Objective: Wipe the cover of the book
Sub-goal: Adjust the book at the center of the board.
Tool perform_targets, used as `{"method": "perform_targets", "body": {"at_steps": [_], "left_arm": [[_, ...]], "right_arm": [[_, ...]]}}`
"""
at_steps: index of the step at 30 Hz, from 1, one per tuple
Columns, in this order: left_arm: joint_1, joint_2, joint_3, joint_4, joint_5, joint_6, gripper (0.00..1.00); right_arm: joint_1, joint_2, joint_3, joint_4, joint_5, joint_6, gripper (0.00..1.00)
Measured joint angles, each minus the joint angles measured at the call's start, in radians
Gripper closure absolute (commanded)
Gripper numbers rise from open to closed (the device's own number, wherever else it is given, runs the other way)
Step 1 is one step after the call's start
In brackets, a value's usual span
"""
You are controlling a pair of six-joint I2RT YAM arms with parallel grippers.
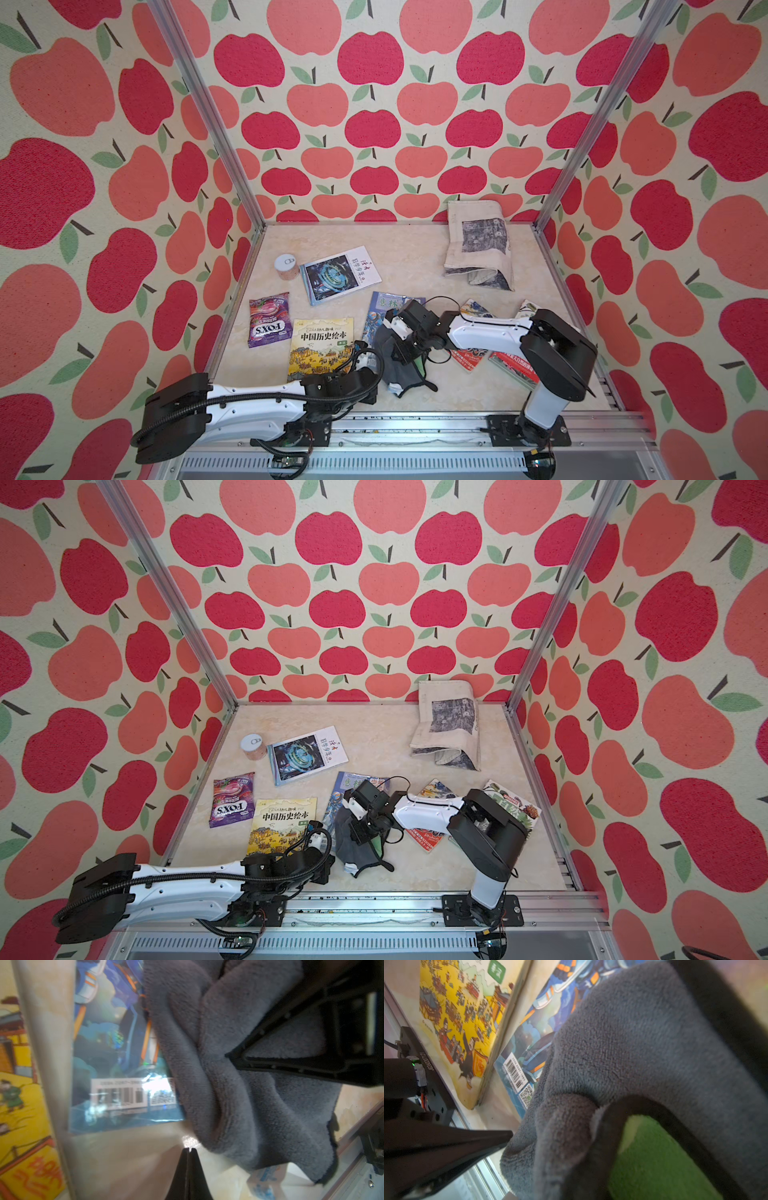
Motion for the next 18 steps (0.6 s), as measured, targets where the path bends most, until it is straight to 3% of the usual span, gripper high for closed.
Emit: {"method": "perform_targets", "body": {"at_steps": [6,12,15,18], "left_arm": [[0.000,-0.081,0.001,-0.084,-0.001,0.007,0.99],[0.061,-0.207,0.056,-0.179,0.002,0.064,0.94],[0.145,-0.255,0.105,-0.185,0.020,0.114,0.84],[0.265,-0.278,0.118,-0.163,0.074,0.164,0.56]], "right_arm": [[0.035,0.056,0.073,0.039,-0.014,0.005,1.00],[-0.022,-0.031,-0.060,0.060,-0.013,0.013,1.00],[-0.073,-0.132,-0.164,0.058,0.002,0.027,1.00],[-0.121,-0.235,-0.241,0.034,0.034,0.038,1.00]]}}
